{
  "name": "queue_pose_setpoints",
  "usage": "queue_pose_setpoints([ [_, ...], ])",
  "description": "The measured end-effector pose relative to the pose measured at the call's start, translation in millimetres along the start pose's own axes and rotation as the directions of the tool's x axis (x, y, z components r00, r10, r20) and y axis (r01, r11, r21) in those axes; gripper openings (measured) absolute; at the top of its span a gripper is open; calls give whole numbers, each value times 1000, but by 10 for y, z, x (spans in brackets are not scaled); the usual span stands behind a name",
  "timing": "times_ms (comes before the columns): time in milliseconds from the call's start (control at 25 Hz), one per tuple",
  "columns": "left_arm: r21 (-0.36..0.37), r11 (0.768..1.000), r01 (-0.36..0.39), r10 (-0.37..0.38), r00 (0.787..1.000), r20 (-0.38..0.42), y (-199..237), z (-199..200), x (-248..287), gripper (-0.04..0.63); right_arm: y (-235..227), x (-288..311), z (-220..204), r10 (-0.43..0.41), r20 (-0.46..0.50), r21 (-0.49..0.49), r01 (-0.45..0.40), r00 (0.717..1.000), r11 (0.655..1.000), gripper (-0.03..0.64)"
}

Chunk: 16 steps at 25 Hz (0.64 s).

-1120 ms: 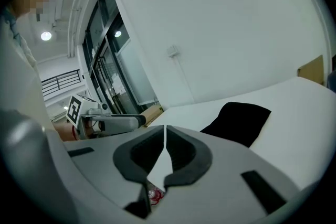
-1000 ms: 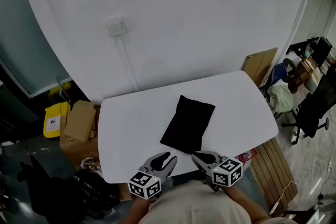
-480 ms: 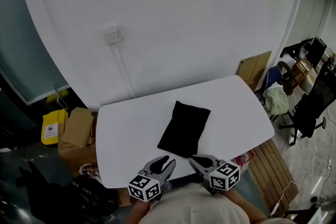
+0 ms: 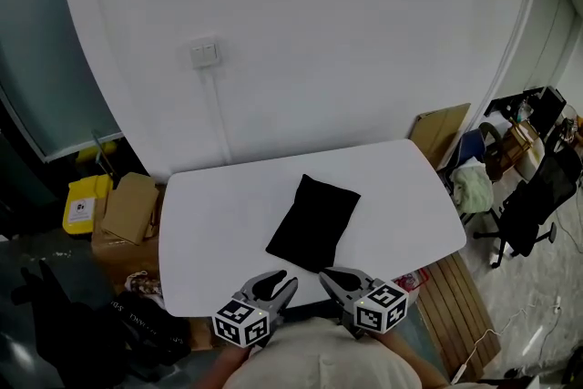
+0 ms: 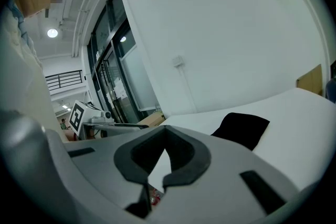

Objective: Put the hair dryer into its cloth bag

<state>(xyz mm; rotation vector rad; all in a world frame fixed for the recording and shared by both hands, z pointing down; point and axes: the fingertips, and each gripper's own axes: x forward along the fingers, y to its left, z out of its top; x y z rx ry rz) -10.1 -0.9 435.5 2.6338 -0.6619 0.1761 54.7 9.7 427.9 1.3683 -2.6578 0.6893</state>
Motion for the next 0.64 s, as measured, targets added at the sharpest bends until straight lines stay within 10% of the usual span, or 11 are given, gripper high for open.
queue_pose_setpoints([
  [640,-22,1000,9,-10,1000,-7,-94,-72,-64,130,59,-150,-126,-18,-5,26,18,1000,1000,15],
])
